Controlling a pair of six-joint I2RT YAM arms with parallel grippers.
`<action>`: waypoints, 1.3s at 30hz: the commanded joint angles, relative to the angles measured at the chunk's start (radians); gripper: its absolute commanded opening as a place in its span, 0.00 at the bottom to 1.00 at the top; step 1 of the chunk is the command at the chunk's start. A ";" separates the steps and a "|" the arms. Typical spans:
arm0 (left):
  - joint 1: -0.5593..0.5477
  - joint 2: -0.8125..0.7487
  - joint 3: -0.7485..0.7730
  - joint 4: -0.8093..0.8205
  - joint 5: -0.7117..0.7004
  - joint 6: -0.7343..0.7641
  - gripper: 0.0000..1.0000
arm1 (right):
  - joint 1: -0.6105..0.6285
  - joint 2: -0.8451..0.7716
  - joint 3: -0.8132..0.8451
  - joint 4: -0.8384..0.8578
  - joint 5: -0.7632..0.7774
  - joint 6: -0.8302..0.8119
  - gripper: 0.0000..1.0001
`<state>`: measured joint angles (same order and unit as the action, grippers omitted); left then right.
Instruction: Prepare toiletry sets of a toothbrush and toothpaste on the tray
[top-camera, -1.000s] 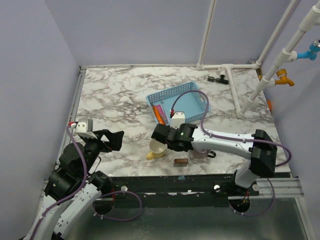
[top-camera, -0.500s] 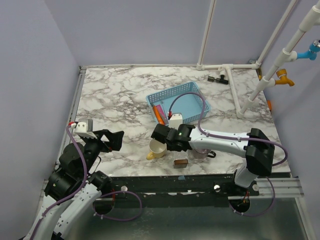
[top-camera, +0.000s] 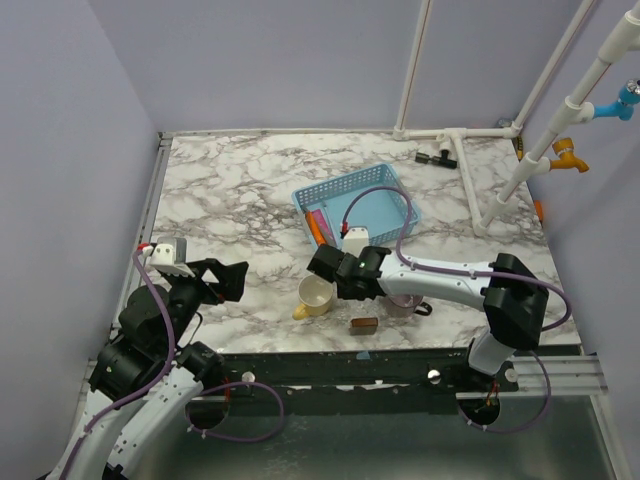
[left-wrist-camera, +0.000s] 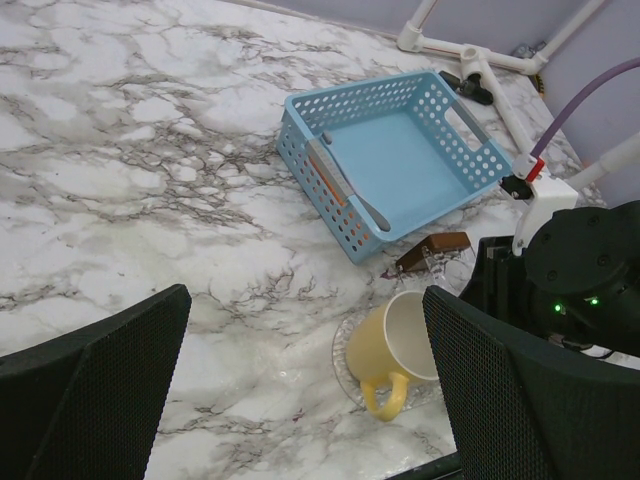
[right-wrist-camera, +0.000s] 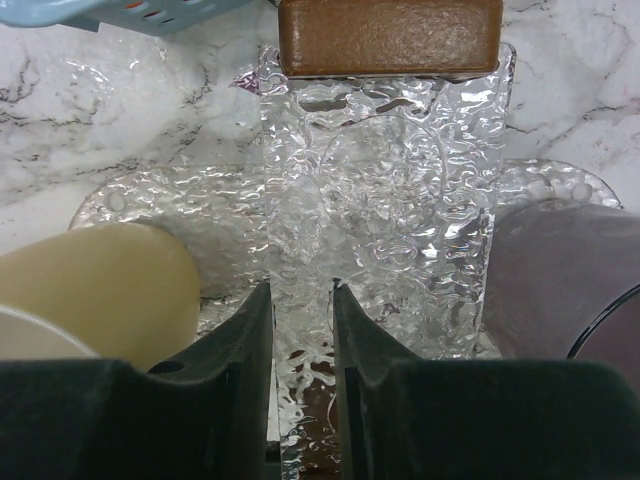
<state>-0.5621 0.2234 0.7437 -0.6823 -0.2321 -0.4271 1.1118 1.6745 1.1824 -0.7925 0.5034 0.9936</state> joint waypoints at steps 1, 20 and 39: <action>0.005 0.009 -0.007 0.003 0.003 -0.004 0.99 | -0.004 0.017 -0.006 0.041 -0.013 -0.012 0.01; 0.007 0.009 -0.007 0.004 0.006 -0.004 0.99 | -0.004 -0.013 -0.043 0.035 -0.052 0.025 0.01; 0.007 -0.003 -0.009 0.006 0.008 -0.004 0.99 | 0.029 -0.012 -0.007 -0.033 -0.022 0.080 0.04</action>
<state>-0.5621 0.2237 0.7437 -0.6823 -0.2321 -0.4271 1.1267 1.6615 1.1675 -0.7845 0.4896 1.0393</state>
